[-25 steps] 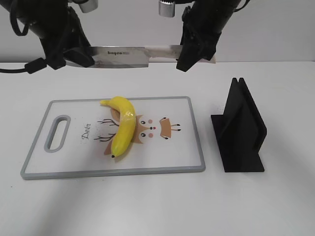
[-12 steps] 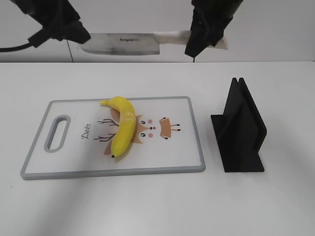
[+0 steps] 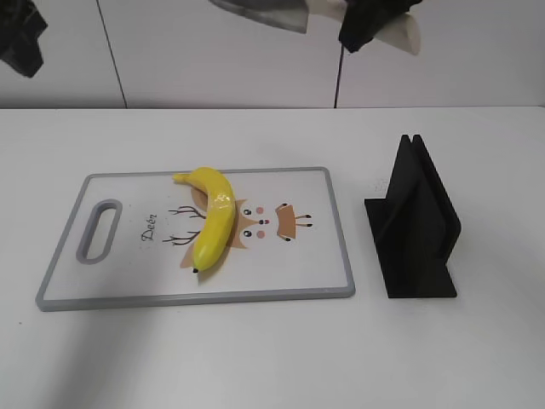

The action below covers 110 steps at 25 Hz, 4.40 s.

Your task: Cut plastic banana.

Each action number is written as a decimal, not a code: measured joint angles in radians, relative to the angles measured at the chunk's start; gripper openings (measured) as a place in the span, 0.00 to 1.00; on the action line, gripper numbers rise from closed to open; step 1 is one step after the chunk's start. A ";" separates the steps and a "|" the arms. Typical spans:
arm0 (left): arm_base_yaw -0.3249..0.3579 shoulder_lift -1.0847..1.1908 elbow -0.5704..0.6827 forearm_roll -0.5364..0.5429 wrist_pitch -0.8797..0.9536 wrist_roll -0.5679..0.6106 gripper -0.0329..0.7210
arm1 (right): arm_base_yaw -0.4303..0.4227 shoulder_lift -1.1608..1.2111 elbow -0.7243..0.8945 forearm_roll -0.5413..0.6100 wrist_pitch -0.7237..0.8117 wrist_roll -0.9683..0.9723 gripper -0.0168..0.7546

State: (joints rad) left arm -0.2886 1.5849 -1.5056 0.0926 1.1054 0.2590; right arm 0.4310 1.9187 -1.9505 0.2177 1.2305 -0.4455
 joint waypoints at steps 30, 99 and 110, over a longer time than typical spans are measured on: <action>0.204 -0.896 0.788 -0.192 -0.031 -0.075 0.77 | -0.134 -0.424 0.736 -0.069 -0.163 0.614 0.24; 0.204 -1.590 1.016 -0.158 -0.018 -0.132 0.68 | -0.134 -0.781 0.963 0.066 -0.273 0.384 0.86; 0.204 -1.590 1.016 -0.158 -0.018 -0.132 0.68 | -0.134 -1.286 1.298 0.040 -0.254 0.193 0.79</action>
State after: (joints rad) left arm -0.0843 -0.0052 -0.4893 -0.0658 1.0870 0.1268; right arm 0.2969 0.6322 -0.6527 0.2578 0.9761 -0.2529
